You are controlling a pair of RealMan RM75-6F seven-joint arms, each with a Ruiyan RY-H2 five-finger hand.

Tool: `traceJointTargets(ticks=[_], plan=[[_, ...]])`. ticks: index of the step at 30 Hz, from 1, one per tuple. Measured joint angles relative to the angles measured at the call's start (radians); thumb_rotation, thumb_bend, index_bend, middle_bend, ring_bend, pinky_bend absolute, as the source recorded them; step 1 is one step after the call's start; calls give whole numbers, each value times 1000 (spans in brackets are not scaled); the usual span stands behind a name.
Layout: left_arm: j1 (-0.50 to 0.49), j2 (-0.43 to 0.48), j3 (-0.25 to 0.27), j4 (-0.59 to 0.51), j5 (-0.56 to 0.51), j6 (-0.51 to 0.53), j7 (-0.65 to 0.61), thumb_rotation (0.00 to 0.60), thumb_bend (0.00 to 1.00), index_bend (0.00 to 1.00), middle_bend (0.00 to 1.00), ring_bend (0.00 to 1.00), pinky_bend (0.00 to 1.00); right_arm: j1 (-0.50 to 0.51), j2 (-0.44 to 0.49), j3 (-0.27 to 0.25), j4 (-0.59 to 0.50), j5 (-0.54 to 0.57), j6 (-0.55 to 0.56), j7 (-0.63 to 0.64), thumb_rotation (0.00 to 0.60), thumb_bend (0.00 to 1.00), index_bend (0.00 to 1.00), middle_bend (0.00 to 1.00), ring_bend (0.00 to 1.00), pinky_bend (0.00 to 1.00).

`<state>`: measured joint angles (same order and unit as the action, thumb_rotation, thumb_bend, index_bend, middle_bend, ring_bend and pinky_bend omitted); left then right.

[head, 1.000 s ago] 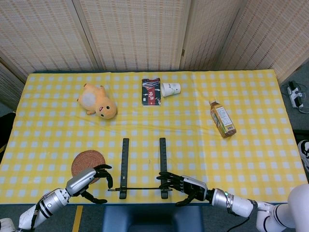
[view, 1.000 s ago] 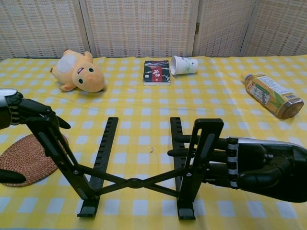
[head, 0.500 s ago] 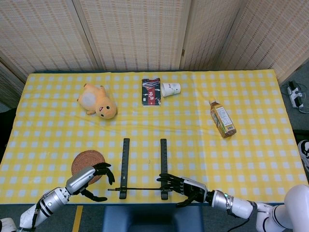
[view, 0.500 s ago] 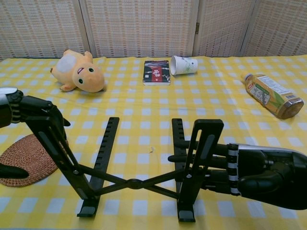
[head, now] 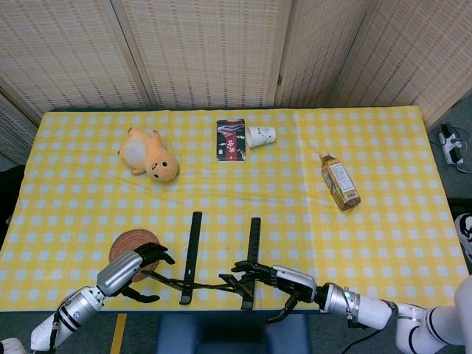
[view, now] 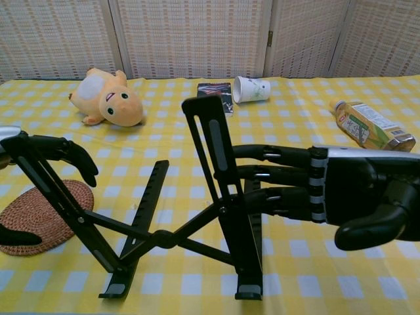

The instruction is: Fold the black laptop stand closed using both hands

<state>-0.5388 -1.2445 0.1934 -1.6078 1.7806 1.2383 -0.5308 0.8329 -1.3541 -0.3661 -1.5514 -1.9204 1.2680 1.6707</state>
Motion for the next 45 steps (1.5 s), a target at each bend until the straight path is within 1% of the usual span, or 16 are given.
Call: traceJointTargets(ticks=[5, 12, 18, 22, 25, 29, 33, 36, 41, 45], plan=[[12, -26, -7, -8, -14, -21, 88, 600, 175, 391, 346, 217, 168, 11, 36, -3, -50, 7, -39, -97, 600, 150, 0, 78, 145, 0], [16, -50, -20, -18, -24, -41, 151, 600, 175, 417, 346, 225, 175, -4, 21, -9, -32, 40, -81, -148, 600, 150, 0, 72, 135, 0], [21, -66, -24, -18, -32, -55, 198, 600, 176, 425, 346, 229, 185, -11, 35, -1, -35, 33, -53, -178, 600, 150, 0, 67, 131, 0], [30, -85, -27, -9, -38, -60, 257, 600, 177, 446, 346, 235, 191, -15, 80, 10, -67, 27, -16, -218, 600, 150, 0, 67, 131, 0], [37, -104, -30, -4, -43, -65, 309, 600, 177, 459, 346, 240, 193, -17, 107, 18, -91, 32, -9, -235, 600, 150, 0, 67, 131, 0], [45, -139, -33, 2, -48, -75, 356, 600, 181, 478, 353, 252, 194, -21, 116, 25, -102, 46, -13, -238, 600, 150, 0, 67, 129, 0], [46, -160, -34, 9, -53, -90, 363, 600, 205, 497, 360, 257, 197, -25, 114, 29, -100, 50, -15, -232, 600, 151, 0, 67, 129, 0], [45, -180, -39, 19, -70, -106, 364, 600, 267, 508, 368, 265, 203, -31, 111, 30, -91, 50, -16, -224, 600, 150, 0, 67, 130, 0], [47, -206, -50, 41, -95, -119, 369, 600, 322, 518, 373, 266, 203, -38, 107, 32, -81, 50, -16, -214, 600, 150, 0, 67, 128, 0], [47, -212, -53, 44, -101, -124, 367, 600, 338, 529, 376, 266, 204, -42, 102, 33, -73, 50, -17, -206, 600, 151, 0, 67, 127, 0]])
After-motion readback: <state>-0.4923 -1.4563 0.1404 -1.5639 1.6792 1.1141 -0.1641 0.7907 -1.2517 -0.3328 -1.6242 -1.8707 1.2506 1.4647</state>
